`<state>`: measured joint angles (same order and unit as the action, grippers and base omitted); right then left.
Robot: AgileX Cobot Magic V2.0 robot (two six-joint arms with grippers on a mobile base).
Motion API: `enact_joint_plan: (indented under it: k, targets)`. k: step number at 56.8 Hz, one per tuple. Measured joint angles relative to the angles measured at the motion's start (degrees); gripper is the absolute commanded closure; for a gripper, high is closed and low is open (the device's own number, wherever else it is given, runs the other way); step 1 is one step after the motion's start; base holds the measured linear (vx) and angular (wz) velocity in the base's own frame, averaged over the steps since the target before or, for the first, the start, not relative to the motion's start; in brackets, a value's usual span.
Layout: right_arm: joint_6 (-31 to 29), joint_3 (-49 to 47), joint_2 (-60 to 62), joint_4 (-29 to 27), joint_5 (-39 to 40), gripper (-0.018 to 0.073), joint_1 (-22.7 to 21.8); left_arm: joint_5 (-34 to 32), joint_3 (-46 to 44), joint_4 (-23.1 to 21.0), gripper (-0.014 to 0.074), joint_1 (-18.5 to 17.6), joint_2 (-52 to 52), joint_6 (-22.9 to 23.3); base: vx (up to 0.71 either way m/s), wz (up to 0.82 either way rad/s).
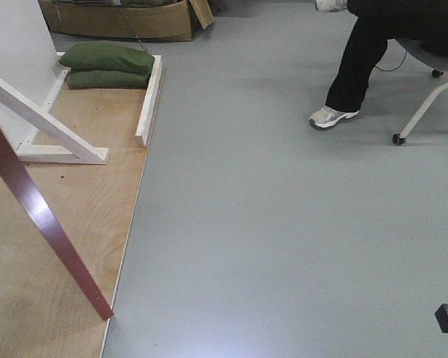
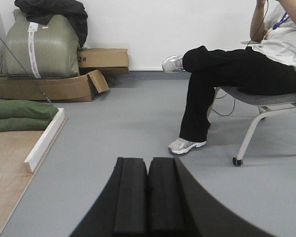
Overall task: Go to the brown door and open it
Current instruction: 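Push the brown door with the left gripper to swing it open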
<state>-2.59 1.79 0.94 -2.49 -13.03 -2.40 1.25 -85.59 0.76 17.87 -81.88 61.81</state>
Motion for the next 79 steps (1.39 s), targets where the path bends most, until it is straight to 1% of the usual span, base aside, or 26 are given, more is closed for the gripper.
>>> enact_joint_plan:
  k: [6, 13, 23, 29, 36, 44, 50, 59, 79]
  targets:
    - [0.0, 0.0, 0.0, 0.0, 0.0, 0.0559, 0.0, 0.0, 0.0, 0.1, 0.0603, -2.0, -0.5, -3.7, 0.00, 0.00]
    - [0.0, 0.0, 0.0, 0.0, 0.0, 0.0559, 0.0, 0.3, 0.0, 1.6, 0.0603, -4.7, -1.7, -8.1, 0.00, 0.00]
    - [0.0, 0.0, 0.0, 0.0, 0.0, 0.0559, 0.0, 0.6, 0.0, 7.6, 0.0603, -9.0, -3.9, -14.3, 0.00, 0.00]
    - [0.0, 0.0, 0.0, 0.0, 0.0, 0.0559, 0.0, -0.6, 0.0, 11.4, 0.0603, -11.0, -5.3, -16.4, 0.00, 0.00]
    - [0.0, 0.0, 0.0, 0.0, 0.0, 0.0559, 0.0, -3.6, 0.0, 16.1, 0.0603, -12.2, -6.6, -16.9, 0.00, 0.00]
    - [0.0, 0.0, 0.0, 0.0, 0.0, 0.0559, 0.0, -5.7, 0.0, 24.4, 0.0603, -13.3, -7.4, -17.1, 0.00, 0.00]
    - [0.0, 0.0, 0.0, 0.0, 0.0, 0.0559, 0.0, -7.3, 0.0, 28.3, 0.0603, -13.9, -7.7, -17.1, 0.00, 0.00]
    - [0.0, 0.0, 0.0, 0.0, 0.0, 0.0559, 0.0, -7.9, 0.0, 29.9, 0.0603, -14.1, -7.7, -17.1, 0.00, 0.00]
    - [0.0, 0.0, 0.0, 0.0, 0.0, 0.0559, 0.0, -7.5, 0.0, 29.9, 0.0603, -14.1, -7.8, -17.1, 0.00, 0.00]
